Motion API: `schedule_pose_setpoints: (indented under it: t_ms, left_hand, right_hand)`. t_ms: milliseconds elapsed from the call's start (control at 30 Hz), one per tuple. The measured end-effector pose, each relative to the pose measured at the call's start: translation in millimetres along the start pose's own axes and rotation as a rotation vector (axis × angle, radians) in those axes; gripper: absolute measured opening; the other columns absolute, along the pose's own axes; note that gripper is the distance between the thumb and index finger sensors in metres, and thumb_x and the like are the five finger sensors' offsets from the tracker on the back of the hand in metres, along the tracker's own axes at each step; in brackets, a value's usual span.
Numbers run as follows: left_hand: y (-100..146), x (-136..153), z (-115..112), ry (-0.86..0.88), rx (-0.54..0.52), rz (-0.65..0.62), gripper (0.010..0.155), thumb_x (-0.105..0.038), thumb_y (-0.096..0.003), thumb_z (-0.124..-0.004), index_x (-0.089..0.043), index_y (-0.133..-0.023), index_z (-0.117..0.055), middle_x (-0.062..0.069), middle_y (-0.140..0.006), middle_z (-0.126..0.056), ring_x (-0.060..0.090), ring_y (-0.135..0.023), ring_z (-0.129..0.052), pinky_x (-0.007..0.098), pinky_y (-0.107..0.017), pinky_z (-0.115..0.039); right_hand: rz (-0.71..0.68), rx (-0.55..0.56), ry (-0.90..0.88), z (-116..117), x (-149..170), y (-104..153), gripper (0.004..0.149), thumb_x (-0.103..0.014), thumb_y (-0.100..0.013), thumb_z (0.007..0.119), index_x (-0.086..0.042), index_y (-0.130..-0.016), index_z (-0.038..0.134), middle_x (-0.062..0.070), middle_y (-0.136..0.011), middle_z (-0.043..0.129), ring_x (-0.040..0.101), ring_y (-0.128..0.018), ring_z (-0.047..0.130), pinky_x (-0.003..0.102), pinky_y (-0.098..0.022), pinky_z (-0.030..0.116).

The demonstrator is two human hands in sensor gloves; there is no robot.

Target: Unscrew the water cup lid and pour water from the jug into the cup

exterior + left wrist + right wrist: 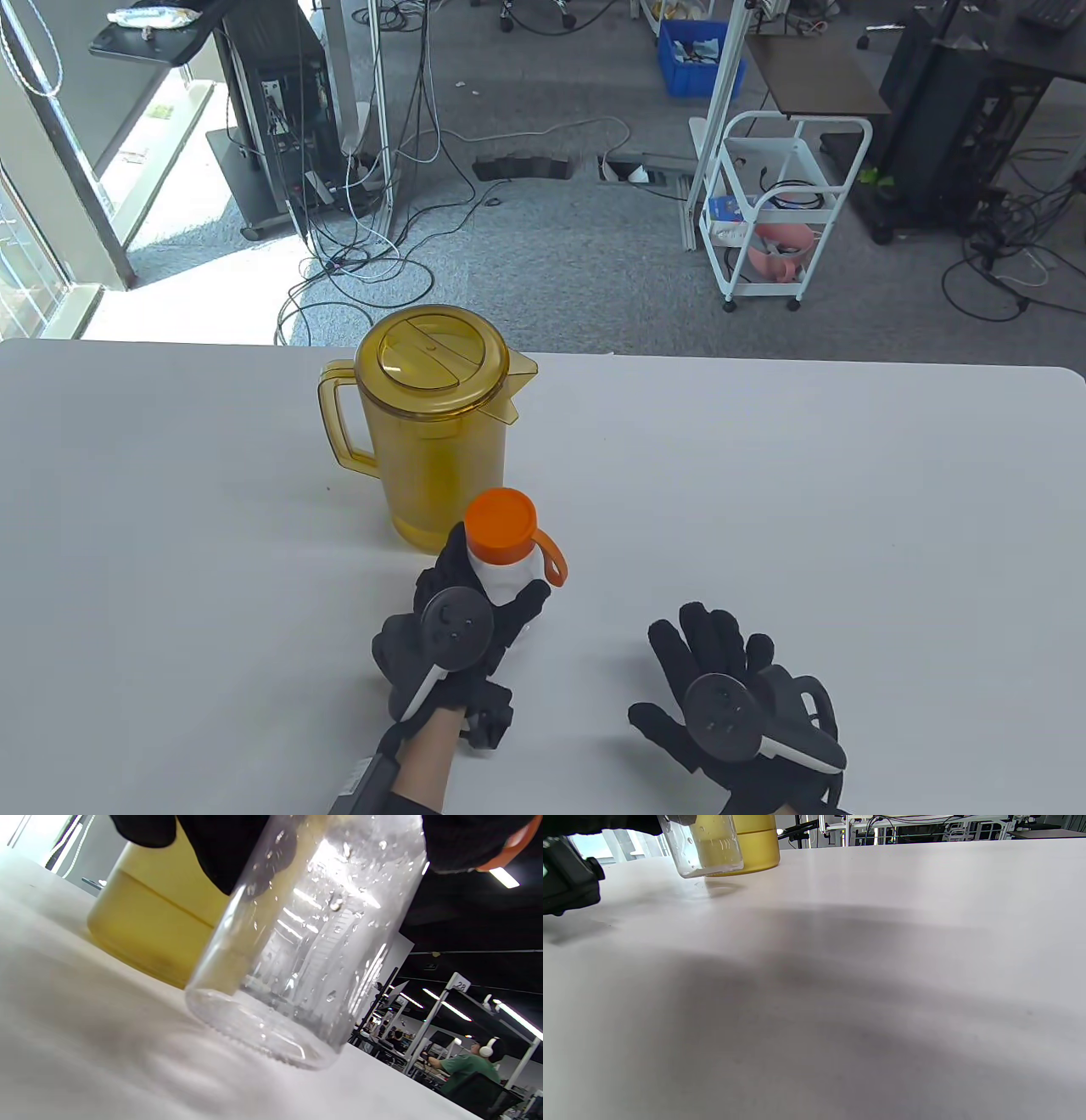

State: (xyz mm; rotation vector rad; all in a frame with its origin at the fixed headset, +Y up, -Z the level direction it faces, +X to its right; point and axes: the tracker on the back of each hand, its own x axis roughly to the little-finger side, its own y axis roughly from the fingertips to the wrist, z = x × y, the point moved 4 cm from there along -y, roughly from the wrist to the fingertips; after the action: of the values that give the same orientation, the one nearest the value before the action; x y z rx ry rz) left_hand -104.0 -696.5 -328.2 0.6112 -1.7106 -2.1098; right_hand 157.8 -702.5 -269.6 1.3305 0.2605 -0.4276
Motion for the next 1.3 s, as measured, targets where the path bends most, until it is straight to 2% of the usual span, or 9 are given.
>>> schedule_pose_setpoints:
  t_ms: [167, 400, 567, 867, 967, 1067, 1167, 1233, 1300]
  left_hand:
    - [22, -20, 0, 0.01, 0.039, -0.11, 0.11, -0.082, -0.0499, -0.058, -0.002, -0.117, -0.023, 0.014, -0.115, -0.051, 0.027, -0.102, -0.076, 0.061, -0.078, -0.054]
    - [45, -39, -19, 0.0, 0.113, -0.222, 0.11, -0.081, -0.0504, -0.058, -0.001, -0.117, -0.022, 0.015, -0.115, -0.049, 0.028, -0.103, -0.074, 0.061, -0.078, -0.053]
    - [52, -42, -34, -0.028, 0.154, -0.266, 0.111, -0.081, -0.0503, -0.058, -0.001, -0.116, -0.021, 0.015, -0.115, -0.048, 0.027, -0.104, -0.073, 0.061, -0.078, -0.053]
    - [56, -48, -38, -0.06, 0.168, -0.301, 0.111, -0.081, -0.0496, -0.058, 0.0, -0.116, -0.02, 0.015, -0.115, -0.047, 0.027, -0.104, -0.073, 0.062, -0.079, -0.051]
    - [56, -48, -39, -0.074, 0.177, -0.296, 0.111, -0.082, -0.0492, -0.057, -0.002, -0.116, -0.018, 0.014, -0.115, -0.046, 0.025, -0.105, -0.073, 0.062, -0.079, -0.051]
    - [56, -48, -39, -0.082, 0.18, -0.289, 0.111, -0.082, -0.0484, -0.056, -0.003, -0.116, -0.018, 0.012, -0.116, -0.046, 0.024, -0.105, -0.072, 0.062, -0.08, -0.05]
    - [55, -48, -40, -0.084, 0.186, -0.287, 0.111, -0.083, -0.0483, -0.055, -0.003, -0.116, -0.017, 0.012, -0.116, -0.046, 0.024, -0.106, -0.071, 0.062, -0.08, -0.05]
    - [55, -49, -40, -0.084, 0.189, -0.286, 0.111, -0.083, -0.0482, -0.055, -0.004, -0.116, -0.016, 0.012, -0.116, -0.045, 0.023, -0.106, -0.071, 0.062, -0.08, -0.05]
    - [55, -49, -40, -0.086, 0.192, -0.285, 0.111, -0.083, -0.0483, -0.054, -0.004, -0.116, -0.016, 0.012, -0.116, -0.045, 0.023, -0.106, -0.071, 0.062, -0.08, -0.05]
  right_hand:
    - [-0.001, 0.014, -0.001, -2, -1, 1, 0.086, -0.063, -0.061, 0.05, -0.008, -0.119, 0.018, 0.033, -0.118, 0.008, 0.063, -0.105, 0.015, 0.075, -0.063, 0.016]
    - [0.003, 0.011, 0.0, -2, -1, 2, 0.086, -0.063, -0.061, 0.05, -0.008, -0.119, 0.019, 0.033, -0.118, 0.009, 0.063, -0.104, 0.016, 0.075, -0.063, 0.016]
    - [0.004, 0.009, -0.001, -2, 0, 2, 0.086, -0.063, -0.061, 0.05, -0.008, -0.119, 0.019, 0.033, -0.118, 0.009, 0.063, -0.104, 0.016, 0.075, -0.063, 0.016]
    - [0.015, 0.0, 0.019, -3, -1, 2, 0.085, -0.061, -0.062, 0.051, -0.007, -0.119, 0.02, 0.033, -0.118, 0.01, 0.063, -0.104, 0.017, 0.075, -0.064, 0.017]
    - [0.021, 0.028, -0.019, -8, 5, 5, 0.083, -0.06, -0.062, 0.053, -0.007, -0.12, 0.025, 0.032, -0.12, 0.019, 0.062, -0.106, 0.019, 0.076, -0.064, 0.018]
    - [0.023, 0.136, -0.164, -31, 11, 10, 0.08, -0.058, -0.063, 0.055, -0.005, -0.119, 0.036, 0.032, -0.12, 0.037, 0.063, -0.106, 0.03, 0.078, -0.063, 0.024]
    - [-0.022, 0.355, -0.316, -84, -1, 17, 0.078, -0.056, -0.062, 0.061, -0.002, -0.117, 0.047, 0.035, -0.116, 0.049, 0.065, -0.103, 0.043, 0.079, -0.062, 0.024]
    - [-0.061, 0.461, -0.264, -119, -20, 18, 0.079, -0.057, -0.06, 0.063, -0.001, -0.115, 0.053, 0.034, -0.111, 0.06, 0.064, -0.1, 0.053, 0.079, -0.062, 0.028]
    - [-0.084, 0.406, -0.158, -144, -45, 6, 0.082, -0.061, -0.059, 0.063, -0.002, -0.115, 0.054, 0.033, -0.109, 0.064, 0.062, -0.097, 0.061, 0.078, -0.063, 0.036]
